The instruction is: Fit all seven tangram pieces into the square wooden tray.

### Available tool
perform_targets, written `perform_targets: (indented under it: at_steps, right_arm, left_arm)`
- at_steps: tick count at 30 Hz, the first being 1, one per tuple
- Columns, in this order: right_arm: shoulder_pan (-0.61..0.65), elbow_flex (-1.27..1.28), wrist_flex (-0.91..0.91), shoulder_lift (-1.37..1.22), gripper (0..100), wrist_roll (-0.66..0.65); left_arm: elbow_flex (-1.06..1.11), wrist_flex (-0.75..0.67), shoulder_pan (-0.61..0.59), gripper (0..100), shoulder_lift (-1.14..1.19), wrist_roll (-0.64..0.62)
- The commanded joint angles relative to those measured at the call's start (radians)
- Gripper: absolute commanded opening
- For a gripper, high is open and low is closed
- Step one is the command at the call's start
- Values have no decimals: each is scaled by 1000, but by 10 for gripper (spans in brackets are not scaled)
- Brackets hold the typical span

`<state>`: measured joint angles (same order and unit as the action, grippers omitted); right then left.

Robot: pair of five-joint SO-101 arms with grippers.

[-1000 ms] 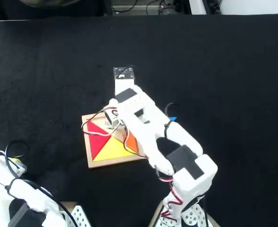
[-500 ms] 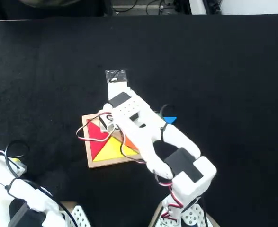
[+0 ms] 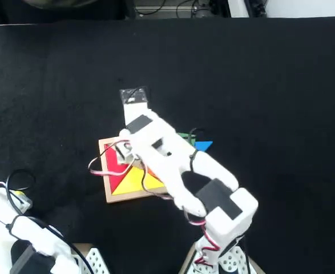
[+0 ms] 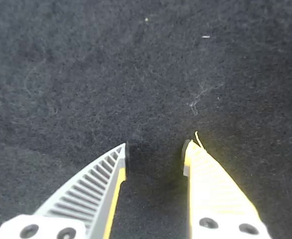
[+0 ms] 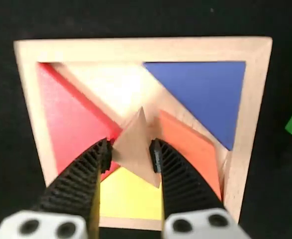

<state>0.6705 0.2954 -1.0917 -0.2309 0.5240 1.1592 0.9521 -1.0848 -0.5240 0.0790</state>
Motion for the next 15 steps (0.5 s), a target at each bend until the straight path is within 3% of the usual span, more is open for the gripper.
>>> perform_targets:
  at_steps: [1,15]
  right_arm:
    - [-51,-91,-14,-16,11,6]
    - [-44,-105,-130,-18,11,-21]
  left_arm:
    - [-7,-9,13,195,-20,0]
    - [-7,-9,13,195,-20,0]
